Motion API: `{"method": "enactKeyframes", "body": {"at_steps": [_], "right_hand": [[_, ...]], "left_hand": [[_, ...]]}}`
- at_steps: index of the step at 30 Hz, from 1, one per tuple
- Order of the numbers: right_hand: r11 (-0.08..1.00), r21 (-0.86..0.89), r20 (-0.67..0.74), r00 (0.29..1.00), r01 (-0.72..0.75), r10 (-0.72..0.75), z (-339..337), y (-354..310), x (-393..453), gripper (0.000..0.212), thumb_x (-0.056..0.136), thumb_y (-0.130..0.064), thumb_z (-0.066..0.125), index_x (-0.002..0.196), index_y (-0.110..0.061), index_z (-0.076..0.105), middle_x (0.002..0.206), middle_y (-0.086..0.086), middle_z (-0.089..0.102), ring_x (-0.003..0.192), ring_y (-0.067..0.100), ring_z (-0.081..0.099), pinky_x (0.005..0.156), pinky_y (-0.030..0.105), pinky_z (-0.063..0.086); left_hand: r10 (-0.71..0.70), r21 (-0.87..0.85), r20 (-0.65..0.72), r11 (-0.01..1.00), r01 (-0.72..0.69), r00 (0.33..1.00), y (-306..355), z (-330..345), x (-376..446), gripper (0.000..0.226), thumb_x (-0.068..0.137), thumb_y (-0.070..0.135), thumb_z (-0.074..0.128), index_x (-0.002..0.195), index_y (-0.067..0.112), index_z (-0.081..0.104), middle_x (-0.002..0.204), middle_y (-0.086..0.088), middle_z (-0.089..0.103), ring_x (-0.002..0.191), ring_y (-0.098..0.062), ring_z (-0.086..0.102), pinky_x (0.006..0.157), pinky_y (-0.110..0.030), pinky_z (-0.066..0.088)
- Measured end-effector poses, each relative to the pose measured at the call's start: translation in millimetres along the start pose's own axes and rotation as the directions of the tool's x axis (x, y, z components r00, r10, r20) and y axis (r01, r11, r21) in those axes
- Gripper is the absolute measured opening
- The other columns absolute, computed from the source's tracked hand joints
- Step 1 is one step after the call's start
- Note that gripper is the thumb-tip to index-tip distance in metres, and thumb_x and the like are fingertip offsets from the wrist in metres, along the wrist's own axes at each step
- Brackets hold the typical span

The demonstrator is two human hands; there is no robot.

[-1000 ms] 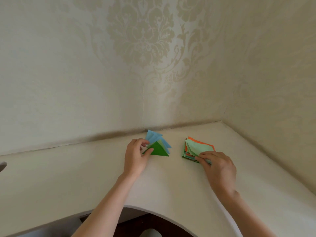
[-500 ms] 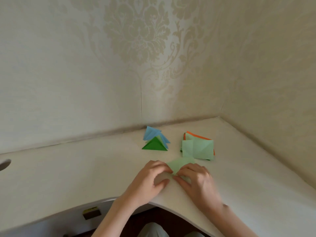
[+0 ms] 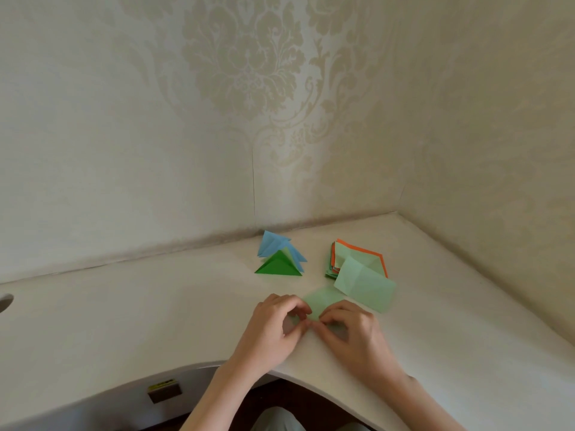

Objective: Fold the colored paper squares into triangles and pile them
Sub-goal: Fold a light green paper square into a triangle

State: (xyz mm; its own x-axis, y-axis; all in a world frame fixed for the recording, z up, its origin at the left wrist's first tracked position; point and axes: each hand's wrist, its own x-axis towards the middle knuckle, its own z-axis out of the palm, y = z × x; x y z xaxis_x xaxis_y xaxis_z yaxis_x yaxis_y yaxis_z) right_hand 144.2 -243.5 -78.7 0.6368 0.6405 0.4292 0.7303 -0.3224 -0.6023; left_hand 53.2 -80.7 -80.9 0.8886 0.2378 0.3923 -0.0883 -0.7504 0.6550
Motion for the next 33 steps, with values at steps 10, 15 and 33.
{"method": "enactKeyframes", "body": {"at_steps": [10,15,33], "right_hand": [[0.993,0.032,0.069,0.992,-0.110,0.108,-1.7,2.9,1.3,0.006,0.078,-0.030,0.077,0.075,-0.025,0.076,0.088,-0.020,0.062,0.086,-0.004,0.059,0.074,0.005,0.040],[0.992,0.070,0.051,0.994,-0.100,0.097,-1.1,2.3,1.0,0.012,0.072,-0.027,0.082,0.079,-0.028,0.072,0.083,-0.016,0.062,0.081,0.000,0.060,0.073,0.010,0.044],[0.998,-0.003,0.114,0.991,-0.071,0.070,1.8,3.6,-2.3,0.011,0.081,-0.035,0.071,0.084,-0.025,0.068,0.092,-0.014,0.054,0.085,0.002,0.054,0.079,0.018,0.042]], "left_hand": [[-0.029,-0.027,-0.015,0.999,0.029,0.999,1.3,-3.9,-3.8,0.012,0.081,0.038,0.069,0.092,0.035,0.065,0.086,0.026,0.065,0.094,-0.002,0.056,0.087,-0.025,0.043],[-0.073,-0.007,0.023,0.997,0.073,0.997,0.6,-2.3,-2.3,0.017,0.079,0.035,0.070,0.094,0.037,0.063,0.087,0.026,0.065,0.096,-0.001,0.054,0.087,-0.024,0.043],[-0.143,-0.144,0.146,0.976,0.164,0.979,3.4,-20.1,-8.3,0.049,0.072,0.004,0.050,0.104,0.039,0.064,0.112,0.021,0.059,0.117,-0.001,0.050,0.098,-0.014,0.035]]}}
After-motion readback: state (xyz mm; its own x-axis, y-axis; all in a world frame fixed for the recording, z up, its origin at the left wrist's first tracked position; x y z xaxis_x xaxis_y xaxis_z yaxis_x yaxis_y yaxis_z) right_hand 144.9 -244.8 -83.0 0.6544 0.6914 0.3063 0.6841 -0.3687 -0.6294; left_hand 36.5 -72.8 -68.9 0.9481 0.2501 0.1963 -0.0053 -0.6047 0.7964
